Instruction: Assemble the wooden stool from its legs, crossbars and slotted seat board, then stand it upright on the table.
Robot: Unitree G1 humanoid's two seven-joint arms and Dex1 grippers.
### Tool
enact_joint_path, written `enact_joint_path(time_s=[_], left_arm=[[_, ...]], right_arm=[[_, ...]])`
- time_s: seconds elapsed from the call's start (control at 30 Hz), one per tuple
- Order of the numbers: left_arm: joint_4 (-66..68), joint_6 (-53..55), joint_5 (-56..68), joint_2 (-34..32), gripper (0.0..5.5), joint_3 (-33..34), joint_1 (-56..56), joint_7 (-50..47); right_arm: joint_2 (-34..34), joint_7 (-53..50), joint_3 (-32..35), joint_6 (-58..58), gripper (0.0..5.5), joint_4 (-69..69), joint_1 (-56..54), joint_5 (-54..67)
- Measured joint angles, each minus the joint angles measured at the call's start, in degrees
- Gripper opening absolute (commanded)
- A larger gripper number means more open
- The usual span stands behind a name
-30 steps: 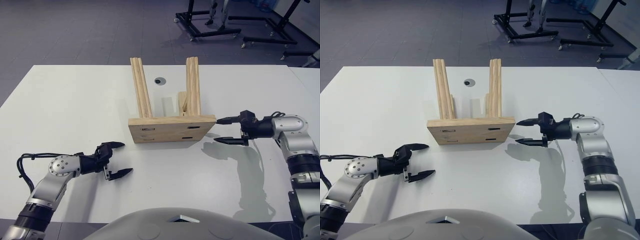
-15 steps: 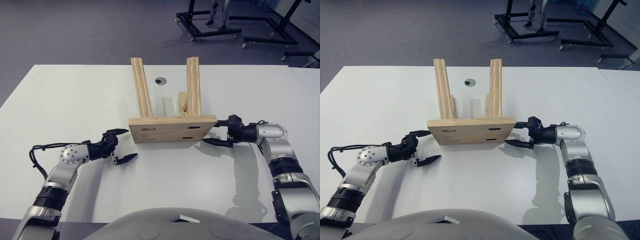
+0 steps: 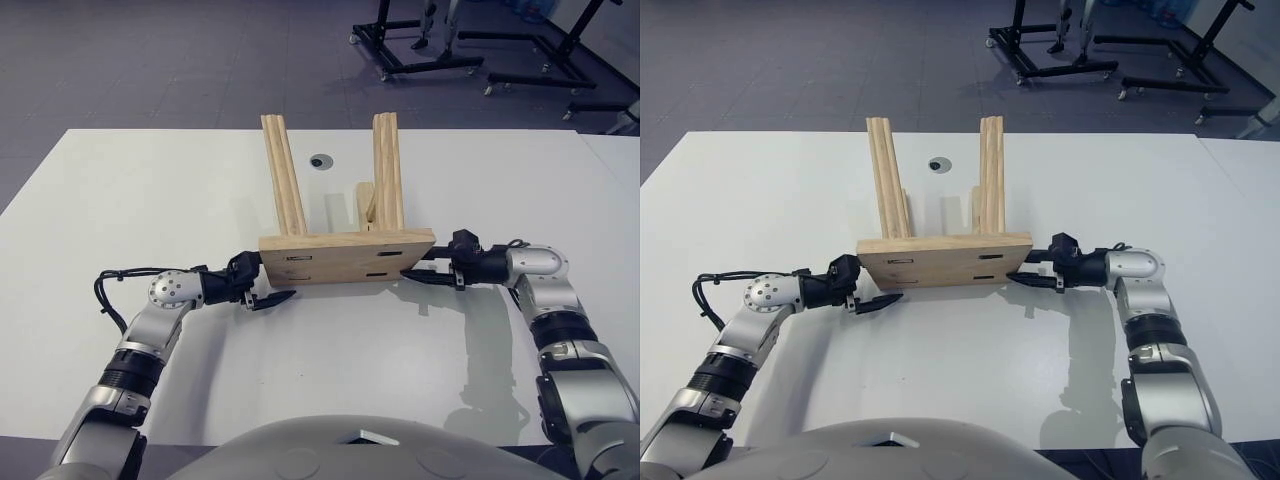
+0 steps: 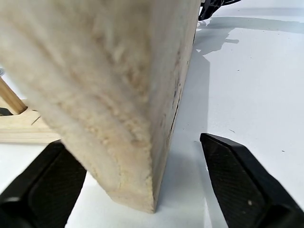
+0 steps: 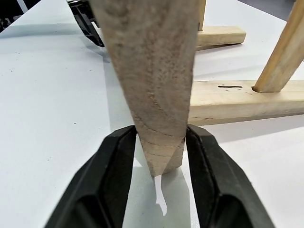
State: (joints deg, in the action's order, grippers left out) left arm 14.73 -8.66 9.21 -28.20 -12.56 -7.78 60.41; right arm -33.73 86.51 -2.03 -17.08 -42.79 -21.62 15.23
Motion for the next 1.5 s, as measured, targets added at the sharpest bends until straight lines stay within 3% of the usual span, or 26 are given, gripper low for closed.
enact_joint_path(time_s=[0.43, 0.53, 0.67, 0.8, 1.0, 1.13, 1.23, 1.47, 1.5], left_arm=[[-0.7, 4.3, 3.3, -3.3, 1.61, 0.7, -2.8, 7.6], [-5.4, 9.1, 6.4, -4.7, 1.5, 1.5, -2.2, 10.9], [-15.1, 23.3, 13.8, -7.6, 1.48, 4.2, -1.8, 12.7], [-24.3, 41.7, 31.9, -12.6, 1.31, 10.6, -1.7, 13.5], [-29.8, 60.3, 60.1, -19.8, 1.3, 18.2, -2.0, 0.6], [-30.1, 62.2, 80.4, -24.8, 1.3, 18.4, -1.4, -11.3], [-34.3, 61.0, 90.0, -26.2, 1.3, 18.4, 2.7, -16.4], [-48.3, 48.2, 99.1, -26.3, 1.3, 17.8, 21.1, -22.2], [-50.3, 46.2, 99.8, -26.5, 1.59, 17.1, 23.6, -22.7]], right_arm=[[0.2, 2.4, 0.4, 3.5, 1.46, 2.9, 0.2, 0.9], [-1.7, 4.1, 1.5, 11.5, 1.46, 11.5, 1.4, 4.6], [-6.3, 4.0, 3.2, 26.9, 1.46, 25.5, 4.7, 10.6], [-11.6, 3.5, 4.7, 44.9, 1.46, 35.0, 7.9, 17.8], [-18.1, -0.6, 7.1, 76.1, 1.42, 43.9, 6.3, 33.5], [-23.1, -0.1, 6.9, 94.3, 1.4, 43.9, 2.0, 42.1], [-33.2, 0.3, 2.8, 102.3, 1.4, 43.4, -2.4, 52.2], [-51.4, 0.0, -10.5, 105.8, 1.4, 42.1, -11.3, 68.3], [-53.8, 0.0, -11.4, 105.8, 1.4, 42.7, -11.0, 70.3]])
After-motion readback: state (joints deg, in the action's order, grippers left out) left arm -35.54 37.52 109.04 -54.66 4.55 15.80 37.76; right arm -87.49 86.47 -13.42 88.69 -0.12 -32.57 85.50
